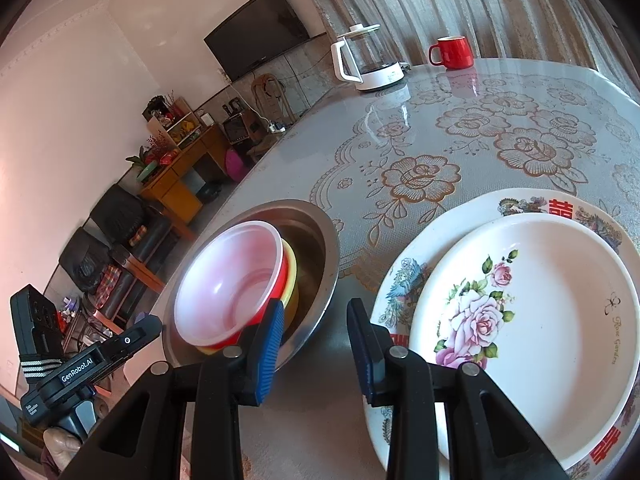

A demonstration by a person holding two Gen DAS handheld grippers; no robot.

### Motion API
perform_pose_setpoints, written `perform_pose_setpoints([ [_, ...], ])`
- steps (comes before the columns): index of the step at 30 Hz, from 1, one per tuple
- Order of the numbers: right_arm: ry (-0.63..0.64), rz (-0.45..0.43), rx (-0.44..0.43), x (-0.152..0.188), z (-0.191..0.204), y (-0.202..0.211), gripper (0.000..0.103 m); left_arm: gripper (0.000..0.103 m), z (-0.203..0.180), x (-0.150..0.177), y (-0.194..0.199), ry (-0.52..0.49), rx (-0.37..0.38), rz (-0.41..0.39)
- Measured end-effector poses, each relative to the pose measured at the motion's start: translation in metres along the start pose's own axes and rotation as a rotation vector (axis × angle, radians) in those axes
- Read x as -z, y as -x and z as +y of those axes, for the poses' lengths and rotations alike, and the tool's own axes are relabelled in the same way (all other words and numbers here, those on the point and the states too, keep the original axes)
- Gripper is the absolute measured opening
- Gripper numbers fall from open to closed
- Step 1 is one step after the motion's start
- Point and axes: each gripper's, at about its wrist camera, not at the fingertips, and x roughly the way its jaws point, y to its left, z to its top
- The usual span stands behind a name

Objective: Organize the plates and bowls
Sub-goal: 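Move both grippers back toward the rim of the steel basin, then grasp the rim of the steel basin with both grippers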

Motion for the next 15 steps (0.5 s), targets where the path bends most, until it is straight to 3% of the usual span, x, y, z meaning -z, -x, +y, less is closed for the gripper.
perform_pose_setpoints([
  [11, 0.044, 0.037, 0.044, -0.017, 0.006, -0.019, 0.032, 0.029, -0.005, -0.021, -0.024, -0.027, 0.031, 0.03],
  [15, 0.07, 0.061, 0.057, -0.019, 0.01, -0.029, 0.032, 0.023, -0.008, -0.024, -0.039, -0.052, 0.032, 0.061],
])
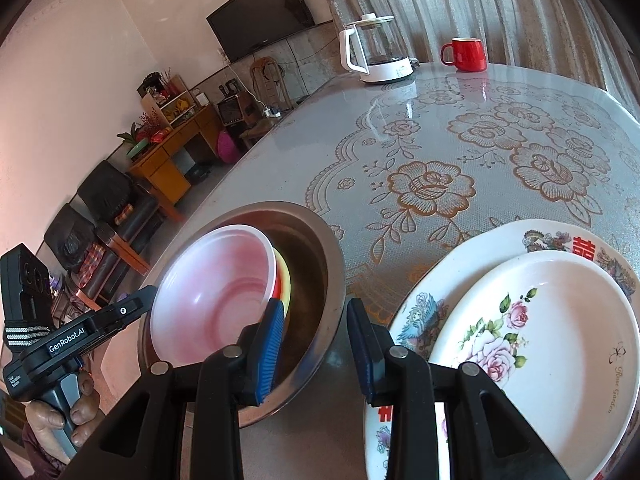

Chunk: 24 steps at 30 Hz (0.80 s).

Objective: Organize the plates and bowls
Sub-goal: 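Grasp the rim of the steel basin with both grippers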

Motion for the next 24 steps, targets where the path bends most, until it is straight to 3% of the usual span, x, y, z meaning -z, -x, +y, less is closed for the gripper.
perform_pose_setpoints([
  [9, 0.049, 0.016, 0.031, -0.005, 0.005, -0.009, 0.031, 0.014, 0.003, 0.0, -0.002, 0.014, 0.047, -0.003],
  [13, 0.039, 0.015, 0.016, -0.005, 0.004, -0.009, 0.03, 0.013, 0.004, 0.006, 0.003, 0.021, 0.079, 0.0],
  [24, 0.052, 0.043, -0.016, -0.01, 0.003, -0.011, 0.028, 0.014, 0.002, 0.015, 0.016, 0.001, 0.067, 0.002],
])
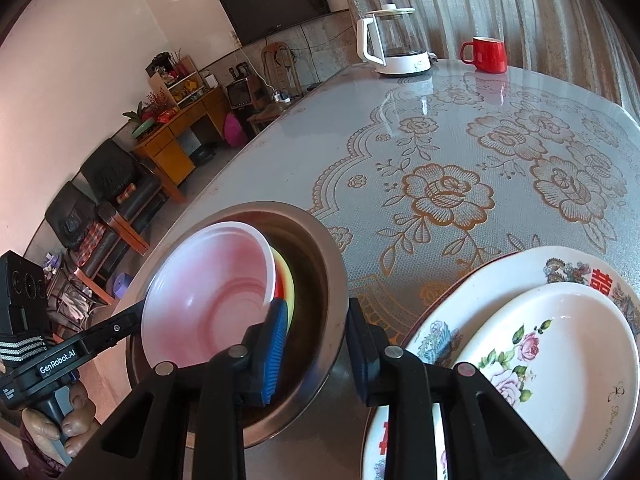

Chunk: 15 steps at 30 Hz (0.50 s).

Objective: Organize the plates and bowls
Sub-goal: 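Grasp the rim of the steel basin with both grippers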

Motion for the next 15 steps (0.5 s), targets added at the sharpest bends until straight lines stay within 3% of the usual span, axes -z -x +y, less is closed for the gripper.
perform_pose_setpoints([
  [7, -0.015, -0.002, -0.035, 0.009, 0.0, 0.003, 0.028, 0.016, 0.005, 0.012, 0.01, 0.01, 0.04, 0.003],
  [10, -0.007, -0.002, -0.02, 0.008, 0.004, 0.003, 0.028, 0.016, -0.001, 0.014, 0.013, -0.018, 0.009, -0.001],
  [15, -0.057, -0.017, -0.048, 0.015, -0.002, 0.009, 0.026, 0.016, -0.004, 0.019, 0.019, -0.038, 0.03, -0.008],
])
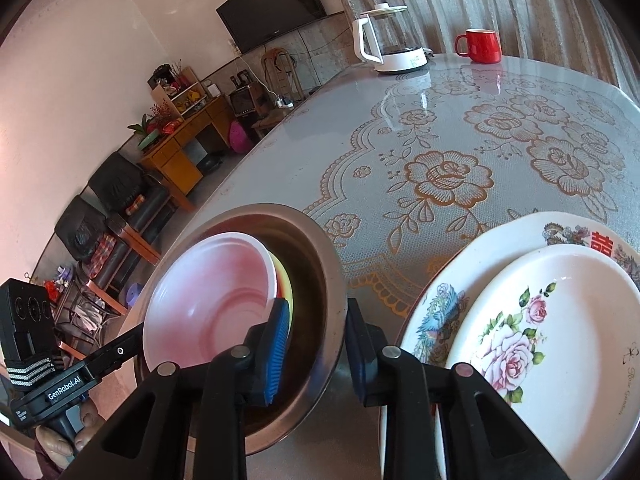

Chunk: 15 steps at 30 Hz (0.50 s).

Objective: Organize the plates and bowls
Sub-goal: 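Grasp the rim of the steel basin with both grippers, then lift the steel basin and carry it over the floral plate stack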

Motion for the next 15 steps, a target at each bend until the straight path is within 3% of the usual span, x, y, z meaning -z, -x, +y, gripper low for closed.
perform_pose_setpoints([
  [15, -0.081, -0.085, -0.097, 0.006, -0.004, 0.031, 0.026, 0.016, -0.024, -0.001, 0.025, -0.065, 0.045, -0.05],
])
